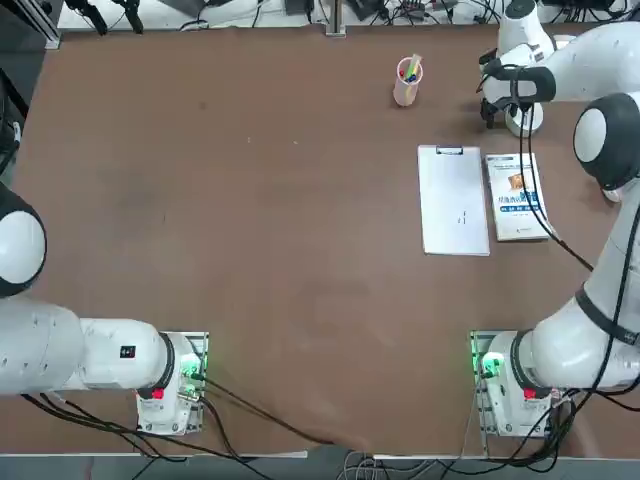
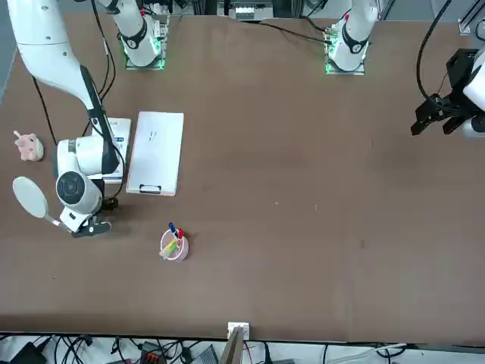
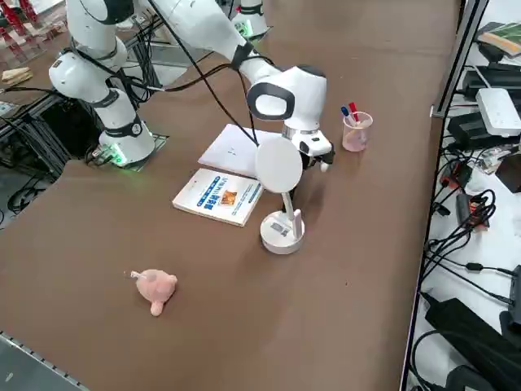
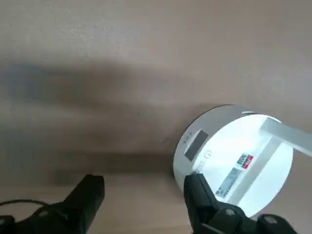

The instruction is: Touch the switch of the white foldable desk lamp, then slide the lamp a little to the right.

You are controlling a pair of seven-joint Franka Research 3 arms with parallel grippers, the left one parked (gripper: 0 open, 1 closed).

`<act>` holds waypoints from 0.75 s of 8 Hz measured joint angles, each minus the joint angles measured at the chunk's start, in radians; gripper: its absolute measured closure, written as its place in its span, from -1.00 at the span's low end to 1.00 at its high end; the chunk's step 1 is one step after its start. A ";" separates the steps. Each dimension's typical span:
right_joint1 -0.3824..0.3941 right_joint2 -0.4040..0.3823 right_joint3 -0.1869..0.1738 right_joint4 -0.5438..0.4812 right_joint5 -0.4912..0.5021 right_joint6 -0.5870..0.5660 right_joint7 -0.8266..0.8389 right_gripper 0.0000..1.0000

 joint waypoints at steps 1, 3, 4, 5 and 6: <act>-0.001 0.000 0.000 0.000 -0.008 0.000 0.002 -0.98; -0.002 -0.002 -0.001 0.000 -0.011 0.004 0.003 -0.98; -0.004 -0.003 -0.002 0.001 -0.019 0.014 0.004 -0.98; -0.010 -0.003 -0.004 0.000 -0.030 0.029 0.007 -0.98; -0.022 0.000 -0.006 -0.001 -0.034 0.037 0.007 -0.98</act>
